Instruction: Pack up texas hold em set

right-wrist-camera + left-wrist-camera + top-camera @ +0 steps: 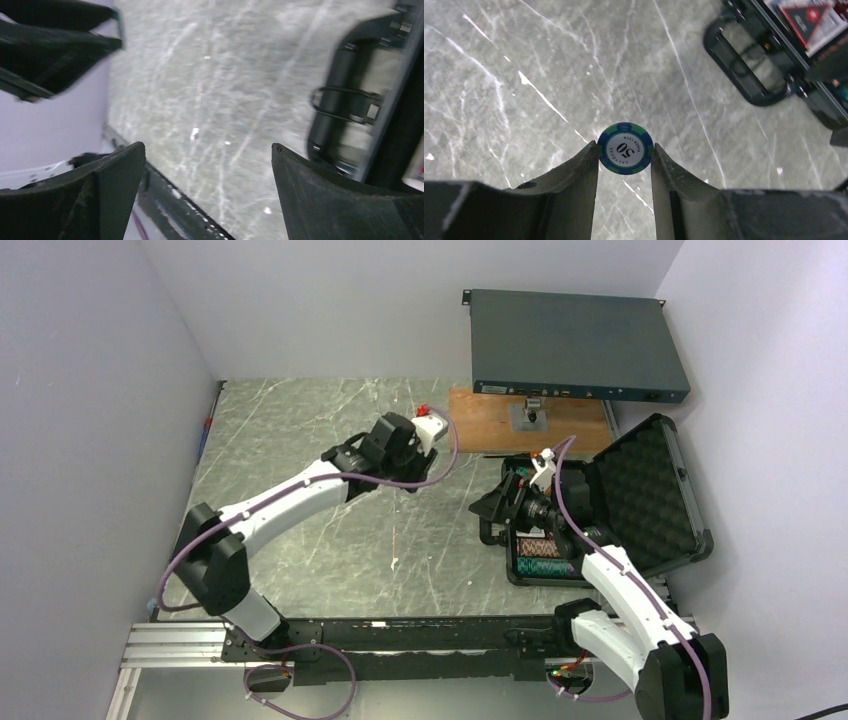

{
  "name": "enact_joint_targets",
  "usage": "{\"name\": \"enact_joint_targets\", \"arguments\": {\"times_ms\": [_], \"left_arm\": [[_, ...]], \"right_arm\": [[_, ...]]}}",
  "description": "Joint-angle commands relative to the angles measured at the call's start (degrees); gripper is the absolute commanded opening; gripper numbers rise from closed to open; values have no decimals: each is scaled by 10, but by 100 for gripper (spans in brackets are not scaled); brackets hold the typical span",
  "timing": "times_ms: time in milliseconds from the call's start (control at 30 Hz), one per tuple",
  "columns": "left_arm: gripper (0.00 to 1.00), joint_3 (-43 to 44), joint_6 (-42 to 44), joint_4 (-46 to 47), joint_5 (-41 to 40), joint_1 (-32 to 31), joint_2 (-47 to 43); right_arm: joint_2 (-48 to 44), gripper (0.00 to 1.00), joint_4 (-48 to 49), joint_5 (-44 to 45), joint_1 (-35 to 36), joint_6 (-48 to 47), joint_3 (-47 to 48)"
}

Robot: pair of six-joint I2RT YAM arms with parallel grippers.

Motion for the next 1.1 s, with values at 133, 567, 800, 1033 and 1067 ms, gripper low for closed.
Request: {"name": "enact_joint_targets", "arguments": {"times_ms": [133,567,800,1033,1067], "left_arm": [[34,-61,76,80,40,-43,-75],[33,-50,92,56,23,-105,-75],[33,-48,90,56,28,-110,-71],[33,-48,87,56,35,-115,-63],[33,-47,86,56,36,-117,-61]], "right_arm": [[1,96,158,-135,-13,88,20],[97,90,321,-188,-10,179,0],[137,69,311,-196,0,168,9],[192,59,367,-210,47,188,8],[196,58,369,-206,55,188,9]]}}
